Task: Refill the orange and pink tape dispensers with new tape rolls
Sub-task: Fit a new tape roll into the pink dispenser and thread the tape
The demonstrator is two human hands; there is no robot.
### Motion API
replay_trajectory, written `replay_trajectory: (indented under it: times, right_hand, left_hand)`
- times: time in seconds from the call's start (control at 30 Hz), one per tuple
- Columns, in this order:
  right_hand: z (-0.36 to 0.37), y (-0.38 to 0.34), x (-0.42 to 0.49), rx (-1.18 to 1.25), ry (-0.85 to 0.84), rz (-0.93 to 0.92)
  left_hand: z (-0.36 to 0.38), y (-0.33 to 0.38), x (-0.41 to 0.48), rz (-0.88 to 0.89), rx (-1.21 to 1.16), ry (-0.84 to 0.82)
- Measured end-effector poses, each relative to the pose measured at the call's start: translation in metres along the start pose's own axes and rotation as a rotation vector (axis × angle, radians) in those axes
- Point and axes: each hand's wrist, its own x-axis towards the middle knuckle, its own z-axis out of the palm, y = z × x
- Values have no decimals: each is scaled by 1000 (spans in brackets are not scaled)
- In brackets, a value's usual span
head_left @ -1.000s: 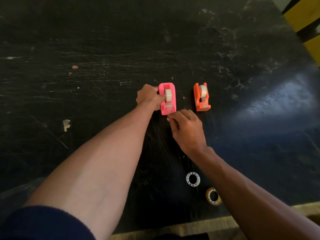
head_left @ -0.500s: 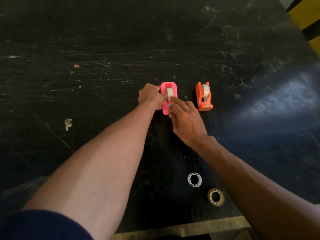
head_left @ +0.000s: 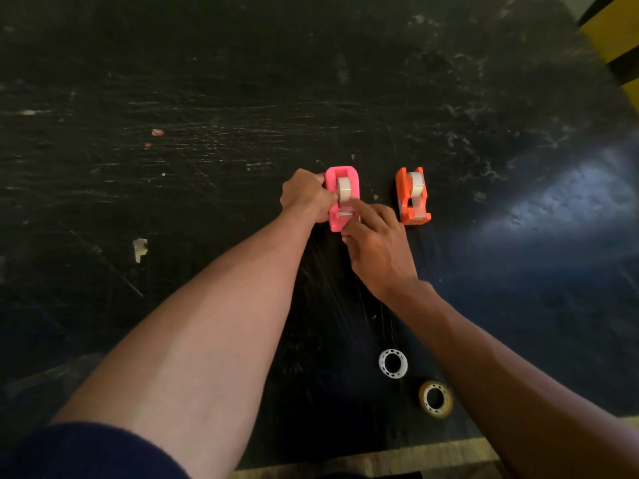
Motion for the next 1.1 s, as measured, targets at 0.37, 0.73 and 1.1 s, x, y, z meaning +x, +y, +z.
replay_trajectory:
  times: [0.37, 0.73, 1.1]
  right_hand:
    - [9, 2, -2, -108, 66, 43]
    - [1, -4, 16, 184, 28, 258]
    - [-9, 8, 38, 256, -205, 379]
  left_hand:
    - [0, -1, 3, 2, -20, -11]
    - [2, -1, 5, -5, -29, -6]
    - [4, 4, 5, 22, 33, 35]
